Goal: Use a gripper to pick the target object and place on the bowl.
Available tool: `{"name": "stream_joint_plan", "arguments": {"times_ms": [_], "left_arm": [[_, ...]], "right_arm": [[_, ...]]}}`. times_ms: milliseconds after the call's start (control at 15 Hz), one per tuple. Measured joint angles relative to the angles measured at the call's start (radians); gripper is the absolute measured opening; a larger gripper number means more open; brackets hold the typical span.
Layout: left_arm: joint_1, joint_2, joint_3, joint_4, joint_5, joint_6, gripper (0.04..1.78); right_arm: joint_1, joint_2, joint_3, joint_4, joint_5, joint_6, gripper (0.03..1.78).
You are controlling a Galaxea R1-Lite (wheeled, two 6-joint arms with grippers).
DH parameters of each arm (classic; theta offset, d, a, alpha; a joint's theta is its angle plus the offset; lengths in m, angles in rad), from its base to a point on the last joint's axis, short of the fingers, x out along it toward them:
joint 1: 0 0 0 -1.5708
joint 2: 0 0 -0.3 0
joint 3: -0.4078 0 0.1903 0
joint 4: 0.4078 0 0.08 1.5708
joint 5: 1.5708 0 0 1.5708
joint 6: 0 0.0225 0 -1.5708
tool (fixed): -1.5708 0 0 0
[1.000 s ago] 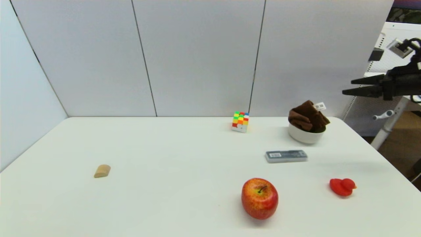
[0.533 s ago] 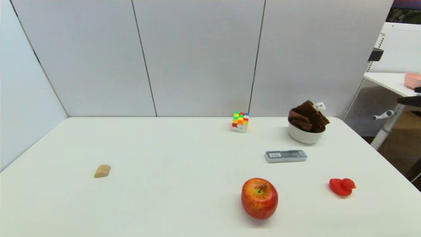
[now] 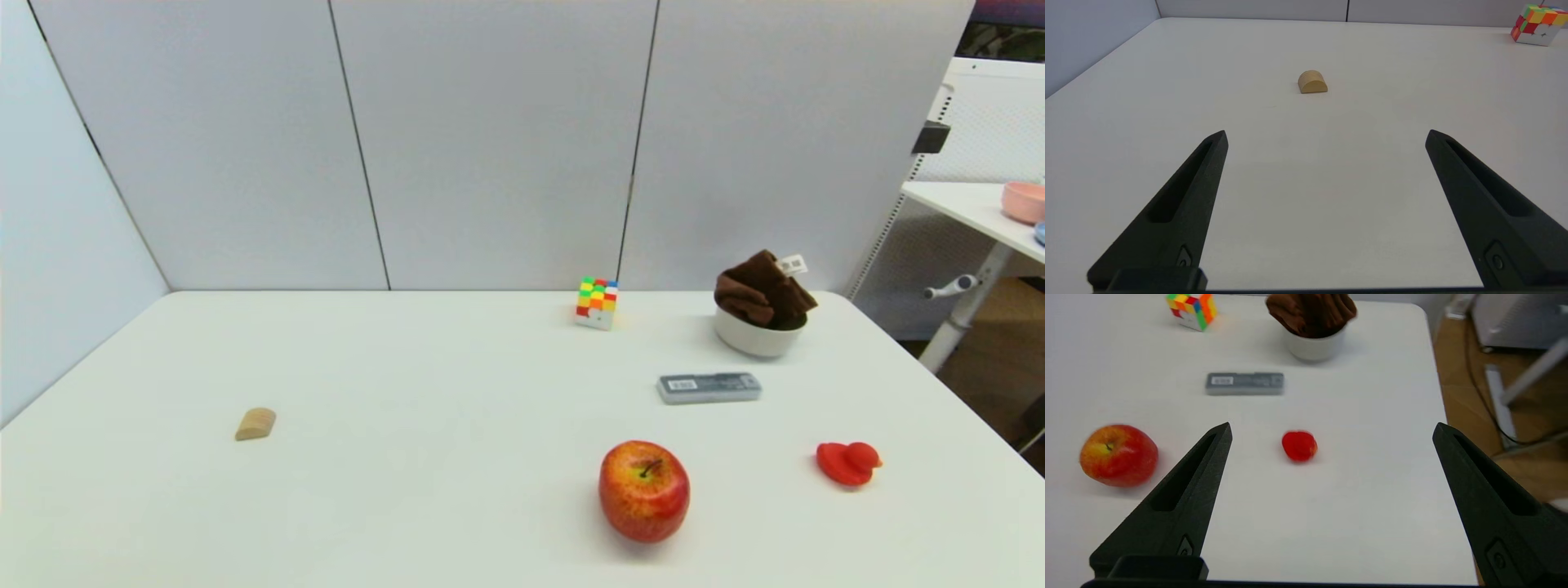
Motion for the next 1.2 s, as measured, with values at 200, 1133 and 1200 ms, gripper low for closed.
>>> {"name": "stream_joint_plan", "arguments": {"times_ms": [200,1133,1200], "left_arm": [[0.0,0.0,0.0,0.0,0.0,0.0,1.71],[0.0,0.0,0.0,0.0,0.0,0.0,1.71],[0.0,0.0,0.0,0.0,-0.001,0.0,1.71]], "right_arm": [[0.143,-0.233,0.25,-0.092,-0.171,0.054,1.69],[0.325,-0.775,0.887,-0.452,-0.29,0.106,1.7],[0.324,-0.785,0.888,-0.45,-0.29,0.109,1.7]]}}
